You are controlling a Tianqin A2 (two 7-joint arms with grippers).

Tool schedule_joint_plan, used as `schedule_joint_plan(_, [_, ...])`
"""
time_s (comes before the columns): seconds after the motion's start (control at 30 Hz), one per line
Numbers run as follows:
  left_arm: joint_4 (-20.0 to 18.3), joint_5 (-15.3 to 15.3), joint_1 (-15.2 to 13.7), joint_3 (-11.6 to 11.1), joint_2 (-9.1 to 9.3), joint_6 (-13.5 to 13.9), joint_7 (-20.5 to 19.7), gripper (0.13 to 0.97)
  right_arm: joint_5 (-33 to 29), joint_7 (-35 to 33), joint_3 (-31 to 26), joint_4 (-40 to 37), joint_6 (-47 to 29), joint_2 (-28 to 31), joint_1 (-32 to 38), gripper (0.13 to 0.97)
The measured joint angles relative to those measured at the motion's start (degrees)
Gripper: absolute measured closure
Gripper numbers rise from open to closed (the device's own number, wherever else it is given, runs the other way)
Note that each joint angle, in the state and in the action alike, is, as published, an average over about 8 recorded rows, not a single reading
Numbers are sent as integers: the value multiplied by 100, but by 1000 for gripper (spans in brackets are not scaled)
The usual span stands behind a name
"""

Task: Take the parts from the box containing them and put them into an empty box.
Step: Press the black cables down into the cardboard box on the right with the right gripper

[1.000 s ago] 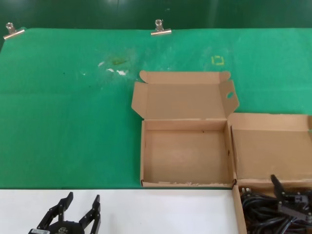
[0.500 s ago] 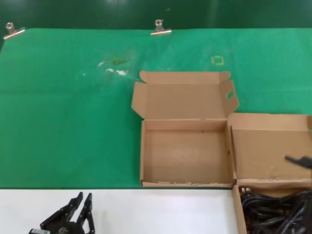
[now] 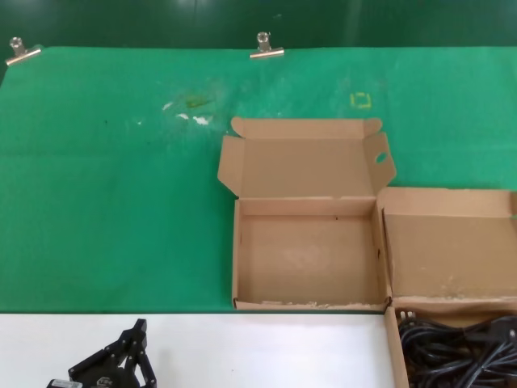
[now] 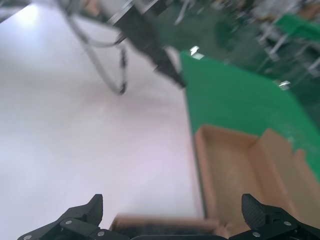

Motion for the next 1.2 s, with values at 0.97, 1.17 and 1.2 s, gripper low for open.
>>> schedule_joint_plan(0.97, [0,1,0,0,0,0,-1,948,-2325,-1462,-1644,-493,430,-442,1492,190])
schedule_joint_plan(1.17, [0,1,0,0,0,0,-1,948,-2518,-1495,-1791,-635,509,-528,1646,267])
schedule_joint_plan(1.2, [0,1,0,0,0,0,-1,948,-2536,-1495,-1804,-649,522,-531,1656,283])
